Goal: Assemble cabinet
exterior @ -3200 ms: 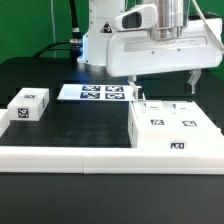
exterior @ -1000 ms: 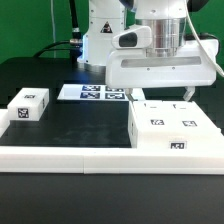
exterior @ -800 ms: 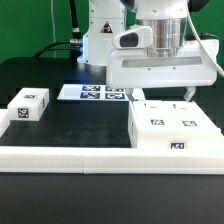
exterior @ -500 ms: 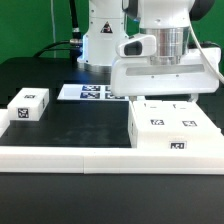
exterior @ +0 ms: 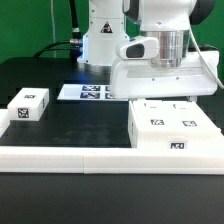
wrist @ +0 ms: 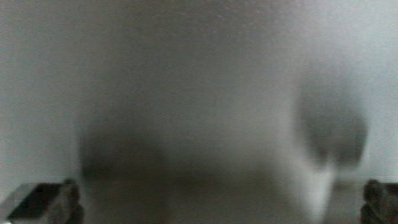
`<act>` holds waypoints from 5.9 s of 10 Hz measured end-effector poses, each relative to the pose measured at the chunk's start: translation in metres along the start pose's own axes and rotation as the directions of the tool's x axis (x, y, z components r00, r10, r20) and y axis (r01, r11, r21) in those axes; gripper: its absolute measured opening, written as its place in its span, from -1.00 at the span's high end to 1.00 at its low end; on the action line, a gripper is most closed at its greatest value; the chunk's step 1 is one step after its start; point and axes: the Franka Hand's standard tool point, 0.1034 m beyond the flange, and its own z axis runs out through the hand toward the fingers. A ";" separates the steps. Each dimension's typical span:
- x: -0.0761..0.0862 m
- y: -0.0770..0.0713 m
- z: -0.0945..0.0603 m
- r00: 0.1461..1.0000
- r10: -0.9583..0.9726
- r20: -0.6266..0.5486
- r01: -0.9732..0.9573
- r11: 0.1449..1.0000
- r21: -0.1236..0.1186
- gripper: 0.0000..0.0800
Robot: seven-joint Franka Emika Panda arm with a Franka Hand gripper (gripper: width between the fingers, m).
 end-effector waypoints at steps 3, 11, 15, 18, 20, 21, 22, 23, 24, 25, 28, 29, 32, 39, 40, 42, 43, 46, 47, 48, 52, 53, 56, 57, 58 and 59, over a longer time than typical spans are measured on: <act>0.001 0.007 0.000 1.000 0.019 0.000 -0.019 1.000 -0.004 -0.99; 0.014 0.011 -0.001 0.999 0.035 -0.018 -0.035 0.999 -0.007 -0.78; 0.013 0.013 -0.001 1.000 0.001 -0.016 -0.001 1.000 -0.009 0.03; 0.011 0.015 0.000 1.000 -0.001 -0.013 0.001 1.000 -0.009 0.46; 0.011 0.015 0.000 1.000 -0.001 -0.013 0.001 1.000 -0.009 0.46; 0.011 0.015 0.000 1.000 -0.001 -0.013 0.001 1.000 -0.009 0.46; 0.011 0.016 -0.001 1.000 -0.011 -0.009 0.011 1.000 -0.010 0.46; 0.009 0.018 -0.004 1.000 -0.030 -0.004 0.030 0.999 -0.010 0.46; 0.009 0.018 -0.009 0.999 -0.032 0.001 0.032 0.999 -0.010 0.46; 0.010 0.018 -0.014 0.999 -0.033 0.006 0.033 0.999 -0.009 0.46; 0.011 0.017 -0.033 0.999 -0.032 0.039 0.032 0.999 -0.007 0.46; 0.011 0.018 -0.032 0.999 -0.031 0.036 0.031 0.999 -0.008 0.46; 0.009 0.017 -0.029 0.999 -0.027 0.042 0.027 1.000 -0.008 0.46; 0.033 0.014 -0.078 0.996 0.013 0.093 -0.012 1.000 -0.004 0.46; 0.029 0.014 -0.074 0.995 0.012 0.096 -0.012 1.000 -0.005 0.46; 0.029 0.014 -0.074 0.995 0.013 0.098 -0.013 1.000 -0.005 0.46; 0.026 0.015 -0.072 0.994 0.017 0.110 -0.016 1.000 -0.006 0.46; 0.010 0.006 -0.073 0.984 0.022 0.177 -0.021 1.000 -0.008 0.46; 0.018 0.006 -0.083 0.985 0.022 0.172 -0.021 1.000 -0.008 0.46; 0.026 0.005 -0.090 0.985 0.020 0.173 -0.019 1.000 -0.007 0.46; 0.024 0.005 -0.084 0.985 0.012 0.169 -0.012 1.000 -0.006 0.47; 0.025 0.006 -0.086 0.986 -0.007 0.166 0.008 1.000 -0.003 0.47; 0.036 0.009 -0.102 0.984 0.002 0.181 -0.002 1.000 -0.002 0.48; 0.037 0.009 -0.102 0.985 0.002 0.172 -0.001 1.000 -0.002 0.48; 0.036 0.009 -0.101 0.985 0.001 0.175 -0.001 1.000 -0.002 0.49; 0.036 0.009 -0.101 0.985 0.001 0.175 -0.001 1.000 -0.002 0.50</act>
Offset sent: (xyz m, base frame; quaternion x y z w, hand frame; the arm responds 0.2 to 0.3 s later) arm 0.0148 -0.0235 -0.0167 -0.0465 0.0266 0.0495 0.9973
